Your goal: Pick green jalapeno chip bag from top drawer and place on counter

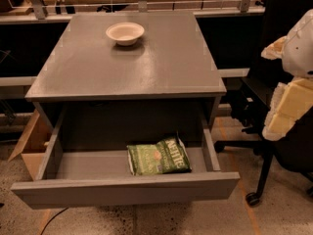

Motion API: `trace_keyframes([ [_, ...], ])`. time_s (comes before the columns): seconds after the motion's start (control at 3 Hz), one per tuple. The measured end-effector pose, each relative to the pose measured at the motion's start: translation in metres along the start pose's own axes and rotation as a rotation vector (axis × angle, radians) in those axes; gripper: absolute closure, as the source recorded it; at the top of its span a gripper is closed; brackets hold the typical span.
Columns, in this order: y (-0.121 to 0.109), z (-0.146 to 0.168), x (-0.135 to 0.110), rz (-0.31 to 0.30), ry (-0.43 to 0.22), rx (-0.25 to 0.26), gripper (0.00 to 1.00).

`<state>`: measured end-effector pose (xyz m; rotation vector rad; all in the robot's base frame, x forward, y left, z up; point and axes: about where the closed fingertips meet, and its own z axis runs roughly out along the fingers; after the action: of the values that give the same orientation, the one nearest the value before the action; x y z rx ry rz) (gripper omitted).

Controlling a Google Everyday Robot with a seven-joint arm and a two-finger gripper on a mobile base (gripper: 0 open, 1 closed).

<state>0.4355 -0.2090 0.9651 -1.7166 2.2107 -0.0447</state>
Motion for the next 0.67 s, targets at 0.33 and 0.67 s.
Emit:
trace_keyframes([
  [0.33, 0.020, 0.031, -0.013, -0.027, -0.052, -0.063, 0.00],
  [0.67, 0.049, 0.075, -0.028, -0.069, -0.086, -0.151, 0.00],
])
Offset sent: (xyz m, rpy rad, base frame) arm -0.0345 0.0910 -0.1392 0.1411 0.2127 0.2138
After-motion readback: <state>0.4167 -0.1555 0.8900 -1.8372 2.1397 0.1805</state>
